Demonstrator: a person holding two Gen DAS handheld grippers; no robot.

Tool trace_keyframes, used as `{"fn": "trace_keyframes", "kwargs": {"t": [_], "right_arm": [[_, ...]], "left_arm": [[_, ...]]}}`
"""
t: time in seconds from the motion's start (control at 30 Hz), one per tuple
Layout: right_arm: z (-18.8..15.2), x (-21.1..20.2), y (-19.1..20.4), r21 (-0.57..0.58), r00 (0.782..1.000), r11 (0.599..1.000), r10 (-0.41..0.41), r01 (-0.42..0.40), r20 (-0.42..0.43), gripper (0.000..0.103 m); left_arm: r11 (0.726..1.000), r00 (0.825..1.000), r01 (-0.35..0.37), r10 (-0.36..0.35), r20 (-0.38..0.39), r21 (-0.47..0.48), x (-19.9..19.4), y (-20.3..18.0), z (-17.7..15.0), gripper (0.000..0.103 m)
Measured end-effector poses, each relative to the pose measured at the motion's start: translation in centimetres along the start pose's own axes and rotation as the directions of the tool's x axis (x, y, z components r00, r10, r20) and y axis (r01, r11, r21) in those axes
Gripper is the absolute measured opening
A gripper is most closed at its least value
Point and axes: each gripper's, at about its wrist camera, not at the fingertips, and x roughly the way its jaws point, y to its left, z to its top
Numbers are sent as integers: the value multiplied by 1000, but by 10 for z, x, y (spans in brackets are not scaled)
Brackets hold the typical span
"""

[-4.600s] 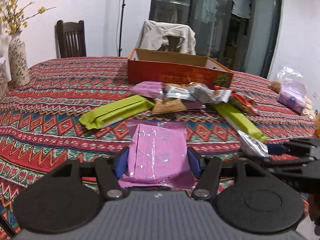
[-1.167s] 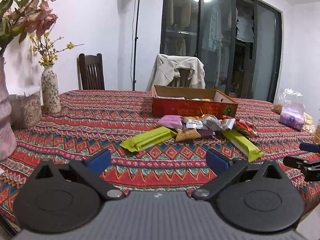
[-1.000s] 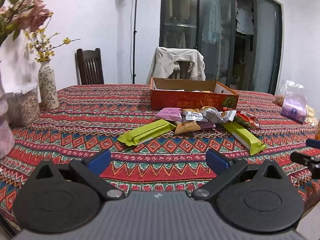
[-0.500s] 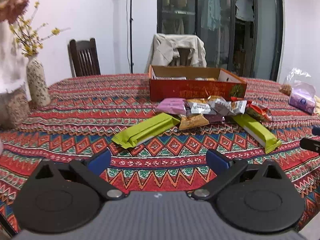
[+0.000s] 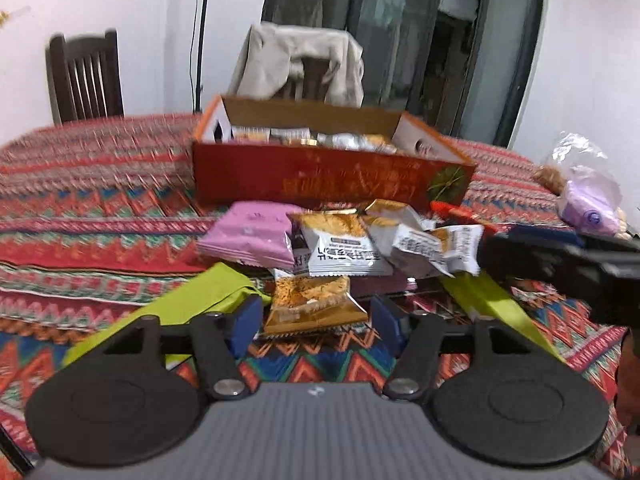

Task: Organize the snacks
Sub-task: 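Grasp a pumpkin-seed cracker packet with the left tool while the right tool grasps another, then carry both cracker packets into the orange box and open both tools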

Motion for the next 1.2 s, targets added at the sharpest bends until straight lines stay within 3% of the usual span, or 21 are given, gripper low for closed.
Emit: {"fn": "trace_keyframes", "kwargs": {"t": [0.2,0.3,0.37,0.53,0.8,1.0,1.2], "right_arm": [[20,66,-4,79,999,996,-28,32,-40,74],[16,88,-7,81,994,993,-86,91,-66,74],[9,97,-4,38,987,990,-135,139,-88,67],[-8,93,2,-34,980,987,-158,155,-119,52],[-15,68,18,-89,988,987,-137,131,-69,50],[-26,13,41,-103,997,993,-68,64,-40,50],[-66,-44,58,-114,994,992,-69,60,-79,50]], "left_arm": [[1000,1000,19,-20,-9,-6,28,5,1,60],[1000,1000,16,-16,-2,-13,33,8,-2,50],[1000,1000,11,-11,-1,8,32,5,-3,49],[999,1000,0,0,-1,46,6,-4,-18,48],[999,999,-33,33,30,21,-56,-13,-52,48],[996,993,-77,73,89,41,-97,-23,-58,48],[997,994,-73,70,85,26,-116,-33,-70,48]]}}
